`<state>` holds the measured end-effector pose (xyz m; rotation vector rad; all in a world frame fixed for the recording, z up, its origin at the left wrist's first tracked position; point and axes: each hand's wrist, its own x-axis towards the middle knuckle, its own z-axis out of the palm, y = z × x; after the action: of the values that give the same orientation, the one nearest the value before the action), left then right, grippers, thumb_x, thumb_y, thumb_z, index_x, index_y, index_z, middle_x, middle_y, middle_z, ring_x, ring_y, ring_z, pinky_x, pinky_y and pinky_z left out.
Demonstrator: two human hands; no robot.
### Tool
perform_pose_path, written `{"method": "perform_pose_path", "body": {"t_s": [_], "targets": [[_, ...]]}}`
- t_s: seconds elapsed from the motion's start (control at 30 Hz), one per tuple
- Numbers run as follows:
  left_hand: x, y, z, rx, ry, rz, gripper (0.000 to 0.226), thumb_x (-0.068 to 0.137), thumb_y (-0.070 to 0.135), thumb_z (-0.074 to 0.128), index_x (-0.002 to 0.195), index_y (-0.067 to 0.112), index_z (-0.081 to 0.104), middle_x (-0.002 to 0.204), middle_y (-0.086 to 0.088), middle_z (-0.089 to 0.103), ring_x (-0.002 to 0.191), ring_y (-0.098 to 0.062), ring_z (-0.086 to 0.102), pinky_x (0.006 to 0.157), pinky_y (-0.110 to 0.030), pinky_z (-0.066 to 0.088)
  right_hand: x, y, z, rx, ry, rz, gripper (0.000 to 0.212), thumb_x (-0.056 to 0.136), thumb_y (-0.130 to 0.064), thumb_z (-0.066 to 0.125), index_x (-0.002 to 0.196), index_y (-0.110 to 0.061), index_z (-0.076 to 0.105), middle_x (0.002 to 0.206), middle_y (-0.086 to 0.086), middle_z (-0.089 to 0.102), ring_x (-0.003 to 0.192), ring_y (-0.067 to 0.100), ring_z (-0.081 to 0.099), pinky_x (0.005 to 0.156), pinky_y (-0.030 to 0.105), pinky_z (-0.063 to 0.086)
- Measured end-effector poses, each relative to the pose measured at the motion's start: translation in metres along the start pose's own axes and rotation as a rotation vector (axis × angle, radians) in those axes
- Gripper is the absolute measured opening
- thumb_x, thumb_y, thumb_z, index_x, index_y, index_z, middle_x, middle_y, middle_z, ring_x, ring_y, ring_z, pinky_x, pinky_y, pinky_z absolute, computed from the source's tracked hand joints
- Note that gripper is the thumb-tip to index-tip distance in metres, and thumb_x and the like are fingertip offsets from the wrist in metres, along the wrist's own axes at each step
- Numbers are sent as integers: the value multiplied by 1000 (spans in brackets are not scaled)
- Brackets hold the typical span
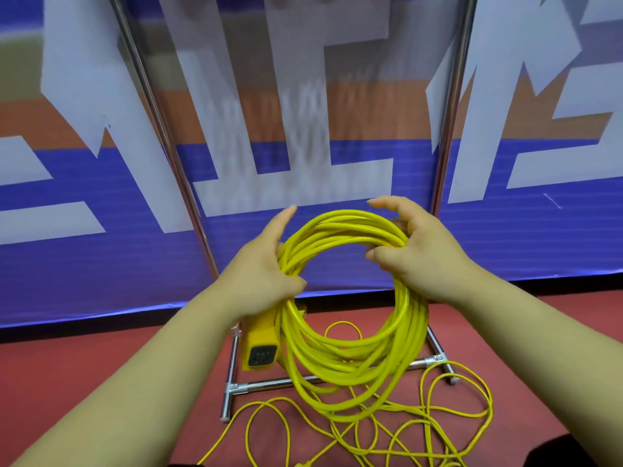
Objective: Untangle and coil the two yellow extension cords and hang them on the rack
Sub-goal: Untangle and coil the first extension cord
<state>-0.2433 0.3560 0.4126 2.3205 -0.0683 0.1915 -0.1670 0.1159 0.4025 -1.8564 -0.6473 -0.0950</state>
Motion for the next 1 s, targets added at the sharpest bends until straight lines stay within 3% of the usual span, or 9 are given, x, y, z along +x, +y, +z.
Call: {"method": "perform_pose_path", "body": {"t_s": [0.2,0.33,0.43,0.5,0.6,0.67,0.73,0.8,1.0], "targets": [[-9,-2,-17,-130,-16,154,102,85,2,76,150,59,22,85,-10,67,72,-17,61,74,-25,55,-6,10,1,-102,-291,-25,71,85,-4,71,139,-39,40,88,-2,70,72,19,71,70,36,58],[-11,-3,-17,-82,-139,229,74,94,2,66,148,46,42,102,17,69,83,-3,60,82,-23,52,-12,-1,-2,-329,-313,-57,76,80,-21,80,134,-44,31,91,-4,64,71,14,64,72,40,55],[-11,3,-13,1,-161,266,67,96,8,66,148,43,43,136,31,57,122,9,54,103,-16,42,-10,-11,4,-378,-255,-115,90,71,-30,87,136,-47,27,118,-12,52,62,10,58,66,30,53],[-13,8,-11,16,-176,270,68,94,10,68,149,42,42,142,29,54,133,10,45,111,-16,35,-9,-12,7,-399,-283,-113,94,70,-37,87,140,-48,25,113,-11,58,65,6,58,67,26,51],[-13,11,-10,52,-123,223,84,88,15,76,152,48,34,107,27,68,97,16,58,98,-15,44,-9,-7,12,-348,-246,-76,81,75,-34,84,138,-48,35,82,-2,69,74,7,64,79,34,53],[-11,8,-12,104,-90,162,98,80,16,80,151,54,26,75,17,66,67,1,56,74,-17,49,-7,-6,13,-253,-172,-52,77,75,-26,85,137,-45,44,75,-4,69,69,4,63,76,26,50],[-10,3,-14,138,-131,73,110,72,15,81,152,57,18,73,6,65,66,-11,60,67,-29,54,-5,-8,12,-170,-95,-36,74,75,-18,84,136,-41,50,72,0,69,62,9,62,67,18,48],[-10,-3,-10,135,-186,-4,115,66,16,79,153,55,15,80,2,68,74,-15,66,73,-40,57,-4,-10,9,-121,2,-34,69,75,-13,84,132,-38,55,68,-3,68,57,11,61,60,16,47],[2,-10,0,81,-7,-33,88,66,15,70,140,50,37,82,-2,70,73,-20,65,73,-42,57,0,0,3,-156,98,21,59,72,-11,79,119,-39,58,75,1,70,56,13,56,57,24,48]]}}
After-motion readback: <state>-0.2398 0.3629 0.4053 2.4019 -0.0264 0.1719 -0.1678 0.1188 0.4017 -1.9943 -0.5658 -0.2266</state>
